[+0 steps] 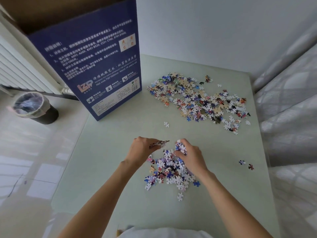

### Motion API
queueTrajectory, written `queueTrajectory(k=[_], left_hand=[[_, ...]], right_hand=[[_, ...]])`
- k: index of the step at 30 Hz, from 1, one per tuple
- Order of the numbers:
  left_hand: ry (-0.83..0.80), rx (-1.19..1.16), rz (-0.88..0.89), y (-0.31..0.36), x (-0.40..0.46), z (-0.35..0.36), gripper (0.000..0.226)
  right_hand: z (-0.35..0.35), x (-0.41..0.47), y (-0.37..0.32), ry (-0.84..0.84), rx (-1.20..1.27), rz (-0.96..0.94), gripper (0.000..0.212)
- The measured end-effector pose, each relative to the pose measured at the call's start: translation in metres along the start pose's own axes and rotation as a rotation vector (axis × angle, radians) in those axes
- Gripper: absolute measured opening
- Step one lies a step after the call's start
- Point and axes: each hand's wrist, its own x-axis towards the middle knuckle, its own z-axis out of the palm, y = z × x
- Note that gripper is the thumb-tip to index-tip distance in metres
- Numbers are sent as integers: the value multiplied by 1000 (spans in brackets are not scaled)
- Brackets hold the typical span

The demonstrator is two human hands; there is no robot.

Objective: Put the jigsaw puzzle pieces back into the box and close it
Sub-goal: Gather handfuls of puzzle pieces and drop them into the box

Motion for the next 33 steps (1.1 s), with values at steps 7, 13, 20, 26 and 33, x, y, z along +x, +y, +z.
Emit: queueTrajectory(k=[7, 13, 20, 26, 33], left_hand=[[417, 46, 209, 30, 27, -144, 22], [637, 169, 208, 47, 57, -250, 29], [708, 295, 14, 33, 102, -314, 33], [544, 321, -184, 6, 121, -316, 35], [599, 334, -173, 6, 116, -315, 30]], right_hand=[[-61, 33, -74, -10, 158, -231, 35], [-127, 80, -159, 42, 229, -475, 29], [-180, 153, -276, 147, 176, -772, 25], [-177, 212, -339, 256, 164, -946, 33], [-134, 238, -354, 211, -24, -1218, 27]])
